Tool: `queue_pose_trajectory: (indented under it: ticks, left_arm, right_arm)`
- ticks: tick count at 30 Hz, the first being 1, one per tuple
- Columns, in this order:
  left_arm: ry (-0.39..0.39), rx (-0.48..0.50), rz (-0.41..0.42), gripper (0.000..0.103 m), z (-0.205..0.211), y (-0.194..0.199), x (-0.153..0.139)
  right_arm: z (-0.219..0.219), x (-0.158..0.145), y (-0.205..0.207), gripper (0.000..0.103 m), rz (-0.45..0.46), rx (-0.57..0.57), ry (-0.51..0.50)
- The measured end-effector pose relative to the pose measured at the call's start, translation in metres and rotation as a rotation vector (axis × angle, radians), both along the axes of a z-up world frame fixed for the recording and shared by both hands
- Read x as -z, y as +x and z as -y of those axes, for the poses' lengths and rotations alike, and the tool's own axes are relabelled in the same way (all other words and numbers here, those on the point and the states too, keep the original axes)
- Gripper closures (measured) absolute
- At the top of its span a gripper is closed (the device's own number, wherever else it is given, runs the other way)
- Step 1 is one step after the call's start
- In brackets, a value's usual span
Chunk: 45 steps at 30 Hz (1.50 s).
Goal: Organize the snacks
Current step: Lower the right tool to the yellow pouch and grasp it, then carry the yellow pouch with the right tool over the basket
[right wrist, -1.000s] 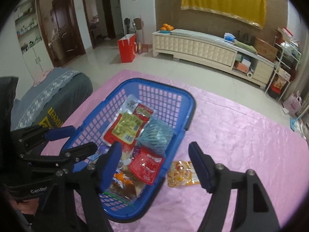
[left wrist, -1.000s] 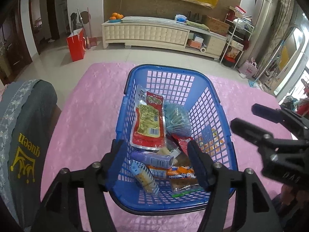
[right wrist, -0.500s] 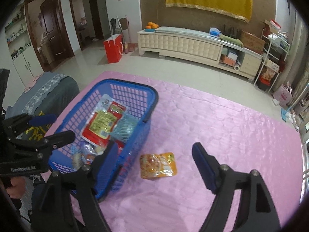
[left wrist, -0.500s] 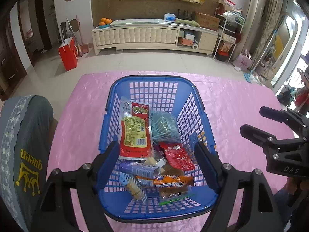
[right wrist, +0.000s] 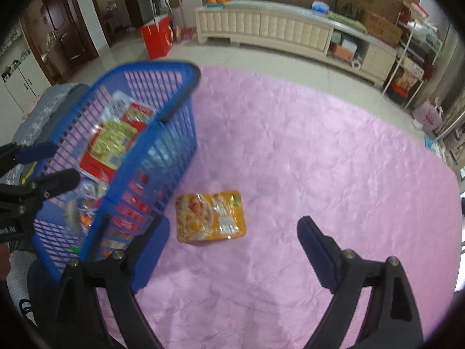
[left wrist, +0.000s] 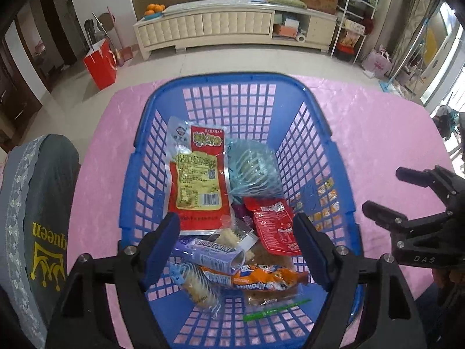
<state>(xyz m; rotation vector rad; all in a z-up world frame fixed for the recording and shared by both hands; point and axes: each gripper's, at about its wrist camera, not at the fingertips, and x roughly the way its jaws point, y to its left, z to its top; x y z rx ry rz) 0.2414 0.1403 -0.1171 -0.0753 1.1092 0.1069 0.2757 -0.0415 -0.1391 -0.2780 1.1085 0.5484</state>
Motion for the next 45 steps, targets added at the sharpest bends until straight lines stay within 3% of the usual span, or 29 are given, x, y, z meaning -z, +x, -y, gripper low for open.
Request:
queue_pose_trajectory:
  ticks: [10, 16, 21, 28, 34, 36, 37, 40, 45]
  left_arm:
    - [0.0, 0.012, -0.027, 0.025, -0.002, 0.008, 0.016]
    - [0.045, 0.023, -0.053, 0.025, -0.003, 0.012, 0.028]
    - [0.038, 0.03, -0.064, 0.025, -0.004, 0.017, 0.031]
    - [0.059, 0.036, -0.087, 0.025, -0.003, 0.023, 0.034]
    - [0.062, 0.036, -0.083, 0.025, -0.001, 0.023, 0.034]
    - [0.061, 0.029, -0.081, 0.025, -0.001, 0.023, 0.033]
    - [0.059, 0.025, -0.079, 0.025, -0.001, 0.023, 0.033]
    - [0.051, 0.011, -0.071, 0.025, -0.005, 0.02, 0.032]
    - [0.047, 0.016, -0.052, 0.025, -0.007, 0.011, 0.028]
  right_arm:
    - [-0.02, 0.052, 0.005, 0.011, -0.083, -0.115, -0.062]
    - [-0.036, 0.065, 0.011, 0.011, -0.102, -0.152, -0.051]
    - [-0.045, 0.079, 0.016, 0.011, -0.093, -0.189, -0.115]
    - [-0.042, 0.083, 0.026, 0.013, -0.072, -0.211, -0.066]
    - [-0.042, 0.079, 0.024, 0.038, -0.015, -0.23, -0.054]
    - [-0.044, 0.078, 0.02, 0.051, -0.012, -0.252, -0.056]
    - [-0.046, 0.075, 0.015, 0.064, -0.011, -0.288, -0.034]
    - [-0.05, 0.076, 0.0, 0.068, 0.038, -0.326, -0.084]
    - [-0.04, 0.069, -0.005, 0.079, 0.03, -0.308, -0.034]
